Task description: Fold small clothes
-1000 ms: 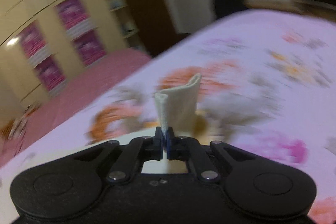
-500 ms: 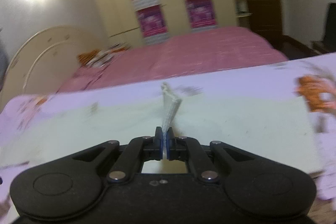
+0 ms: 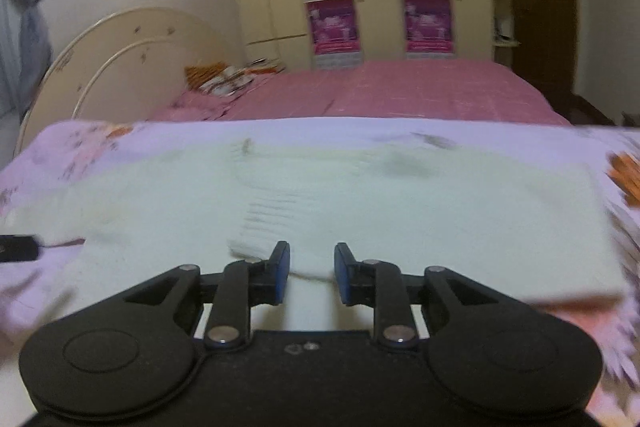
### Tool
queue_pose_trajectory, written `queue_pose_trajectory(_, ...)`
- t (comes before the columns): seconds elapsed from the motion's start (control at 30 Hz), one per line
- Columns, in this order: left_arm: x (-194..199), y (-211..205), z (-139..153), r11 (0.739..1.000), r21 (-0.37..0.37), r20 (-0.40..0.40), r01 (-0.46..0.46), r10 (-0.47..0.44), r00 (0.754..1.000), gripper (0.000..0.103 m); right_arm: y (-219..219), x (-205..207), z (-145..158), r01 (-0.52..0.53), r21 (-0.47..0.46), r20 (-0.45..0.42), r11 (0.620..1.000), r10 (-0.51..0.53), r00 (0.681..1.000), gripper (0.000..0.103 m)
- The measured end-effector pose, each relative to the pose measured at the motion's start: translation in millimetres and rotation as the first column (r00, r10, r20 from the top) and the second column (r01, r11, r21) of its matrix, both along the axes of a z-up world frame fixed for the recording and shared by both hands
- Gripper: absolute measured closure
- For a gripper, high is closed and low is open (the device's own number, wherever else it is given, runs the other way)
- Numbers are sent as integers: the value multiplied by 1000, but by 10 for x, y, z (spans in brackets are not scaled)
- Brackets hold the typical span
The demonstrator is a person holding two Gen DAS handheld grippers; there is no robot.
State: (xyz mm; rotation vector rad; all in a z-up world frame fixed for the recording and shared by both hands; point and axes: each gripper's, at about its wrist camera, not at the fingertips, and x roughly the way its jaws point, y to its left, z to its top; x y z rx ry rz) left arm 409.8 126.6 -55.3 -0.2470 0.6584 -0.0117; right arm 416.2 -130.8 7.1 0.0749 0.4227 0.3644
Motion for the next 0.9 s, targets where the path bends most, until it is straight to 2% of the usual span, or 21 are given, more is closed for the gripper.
queue_pose_trajectory(0.17,610,-463,-195,982,-150,-57,118,-128,990,38,-477,-104,-36,91,98,-56,991,-85,995,77)
queue_pose_trajectory(0.2,728,-540,-258,975,-182,-80,128,-144,986,42,-557,-130,-45,106,108,-63,989,-99,993,77)
queue_pose_trajectory(0.23,829,-599,-318,967,-215,-101,135,-160,982,57,-618,-170,-65,118,114,-67,986,-111,992,77)
queue_pose_trajectory(0.27,936,-646,-385,960,-246,-129,133,-168,977,68,-672,-195,-86,129,121,-71,984,-122,990,77)
queue_pose_trajectory(0.3,1026,-689,-443,956,-270,-151,117,-162,975,69,-707,-223,-100,140,126,-74,982,-131,989,77)
queue_pose_trajectory(0.4,1162,-784,-507,948,-309,-145,79,-129,981,69,-791,-282,-159,166,133,-80,977,-156,984,76)
queue_pose_trajectory(0.43,1186,-824,-509,946,-316,-141,78,-129,982,69,-838,-299,-175,176,136,-84,975,-166,983,76)
queue_pose_trajectory(0.47,1223,-861,-510,949,-306,-139,80,-128,982,92,-882,-312,-214,183,140,-89,973,-171,981,76)
queue_pose_trajectory(0.5,1245,-891,-508,954,-289,-137,84,-128,982,99,-903,-288,-235,192,147,-96,970,-179,979,75)
queue_pose_trajectory(0.57,1213,-868,-467,952,-293,-95,84,-117,989,100,-957,-257,-270,210,155,-113,965,-194,974,75)
queue_pose_trajectory(0.67,1107,-678,-298,966,-248,-22,73,-81,996,100,-1014,-235,-296,221,175,-129,960,-200,971,74)
queue_pose_trajectory(0.8,1005,-359,-244,976,-217,-21,33,-39,999,100,-1067,-179,-296,215,232,-140,949,-186,973,68)
queue_pose_trajectory(0.9,928,-121,-246,979,-204,-34,3,-10,999,100,-1153,-91,-339,210,357,-180,910,-154,972,63)
